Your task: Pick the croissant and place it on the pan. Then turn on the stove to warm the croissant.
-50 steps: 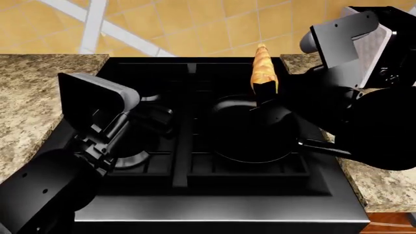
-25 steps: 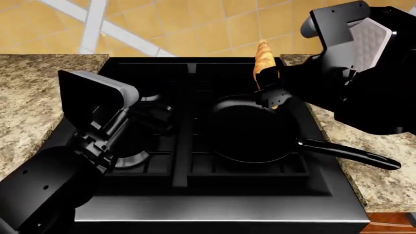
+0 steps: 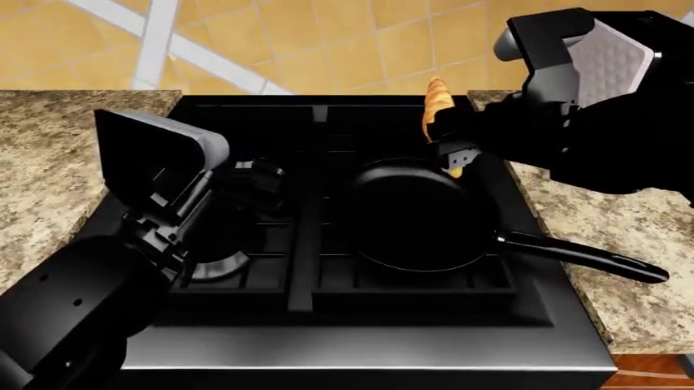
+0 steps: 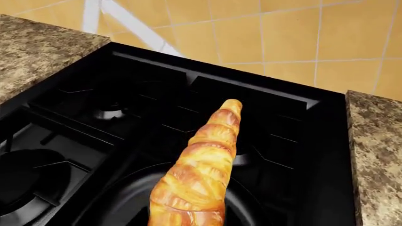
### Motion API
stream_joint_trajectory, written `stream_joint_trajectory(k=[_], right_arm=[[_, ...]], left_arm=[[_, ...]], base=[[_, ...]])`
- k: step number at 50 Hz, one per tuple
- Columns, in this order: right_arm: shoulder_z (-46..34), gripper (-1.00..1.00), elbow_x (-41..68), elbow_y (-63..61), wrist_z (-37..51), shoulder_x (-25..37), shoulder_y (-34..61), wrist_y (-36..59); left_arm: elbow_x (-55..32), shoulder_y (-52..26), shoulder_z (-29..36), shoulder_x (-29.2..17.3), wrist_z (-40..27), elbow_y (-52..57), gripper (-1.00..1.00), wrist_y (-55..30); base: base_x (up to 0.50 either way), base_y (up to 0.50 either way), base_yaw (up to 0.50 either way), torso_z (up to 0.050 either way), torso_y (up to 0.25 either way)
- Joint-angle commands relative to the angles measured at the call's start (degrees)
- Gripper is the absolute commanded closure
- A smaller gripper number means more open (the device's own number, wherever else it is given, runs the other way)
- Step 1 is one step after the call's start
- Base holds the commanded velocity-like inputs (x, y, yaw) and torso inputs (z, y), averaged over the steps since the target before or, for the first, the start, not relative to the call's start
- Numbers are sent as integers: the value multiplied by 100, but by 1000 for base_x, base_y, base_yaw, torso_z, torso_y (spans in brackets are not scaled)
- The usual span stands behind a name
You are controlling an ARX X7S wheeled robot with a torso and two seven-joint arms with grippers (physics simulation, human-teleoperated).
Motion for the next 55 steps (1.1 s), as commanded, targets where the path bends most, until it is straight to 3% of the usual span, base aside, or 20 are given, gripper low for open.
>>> stream_joint_trajectory(k=[1,21,55], right_arm=[[-293,100,-302,434,-550,-116,343,200],[-689,100,-697,1106,-1263,-382,299,-4],[-962,100,-926,1703,-1716,-633,-81,-317]], left_arm=[[11,-74,9,12,-33,-58,-100,14],[-48,-119,30,-1,-46,-87,-100,-3],[30,-145,157,6,-28,-238,-100,114]], base=[[0,0,0,0,0],[0,0,0,0,0],[0,0,0,0,0]])
